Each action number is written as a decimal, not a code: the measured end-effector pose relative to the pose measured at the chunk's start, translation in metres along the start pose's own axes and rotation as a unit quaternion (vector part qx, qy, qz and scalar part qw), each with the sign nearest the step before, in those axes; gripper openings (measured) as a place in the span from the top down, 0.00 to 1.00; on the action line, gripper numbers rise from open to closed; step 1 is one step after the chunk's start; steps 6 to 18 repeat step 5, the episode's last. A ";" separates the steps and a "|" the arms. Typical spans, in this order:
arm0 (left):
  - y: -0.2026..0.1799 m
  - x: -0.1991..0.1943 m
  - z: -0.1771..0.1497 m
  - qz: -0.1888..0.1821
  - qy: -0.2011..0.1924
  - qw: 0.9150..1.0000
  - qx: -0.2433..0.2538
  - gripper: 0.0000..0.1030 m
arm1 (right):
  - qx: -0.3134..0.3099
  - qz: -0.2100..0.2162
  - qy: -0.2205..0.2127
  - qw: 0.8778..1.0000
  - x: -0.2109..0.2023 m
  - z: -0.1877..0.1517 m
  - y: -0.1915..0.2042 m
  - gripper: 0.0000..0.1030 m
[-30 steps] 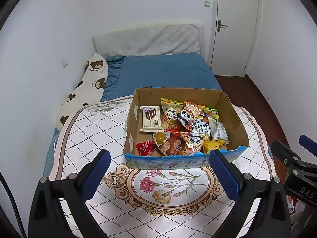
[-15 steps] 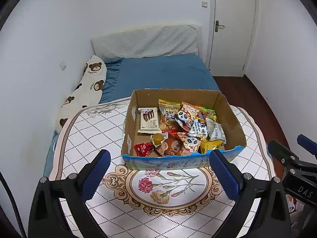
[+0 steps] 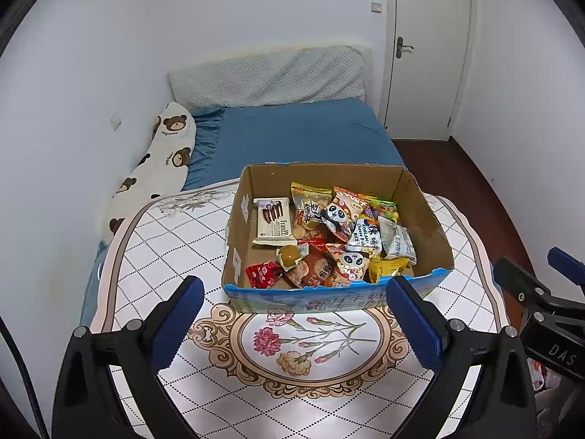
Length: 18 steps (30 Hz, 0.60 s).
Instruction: Organize snacks
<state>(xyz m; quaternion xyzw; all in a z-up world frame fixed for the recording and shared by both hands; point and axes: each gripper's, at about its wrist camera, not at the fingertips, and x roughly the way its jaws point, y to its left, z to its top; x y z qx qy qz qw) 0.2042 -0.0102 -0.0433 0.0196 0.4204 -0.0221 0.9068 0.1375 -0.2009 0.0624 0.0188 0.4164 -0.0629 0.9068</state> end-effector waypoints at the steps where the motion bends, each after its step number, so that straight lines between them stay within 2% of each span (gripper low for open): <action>1: 0.000 0.000 0.000 0.000 -0.001 1.000 0.000 0.01 | 0.000 0.000 0.000 1.000 0.000 0.000 0.000 0.00; 18: 0.001 -0.001 -0.001 -0.002 -0.005 1.000 -0.003 0.01 | 0.000 -0.001 -0.002 1.000 0.001 -0.001 0.001 0.00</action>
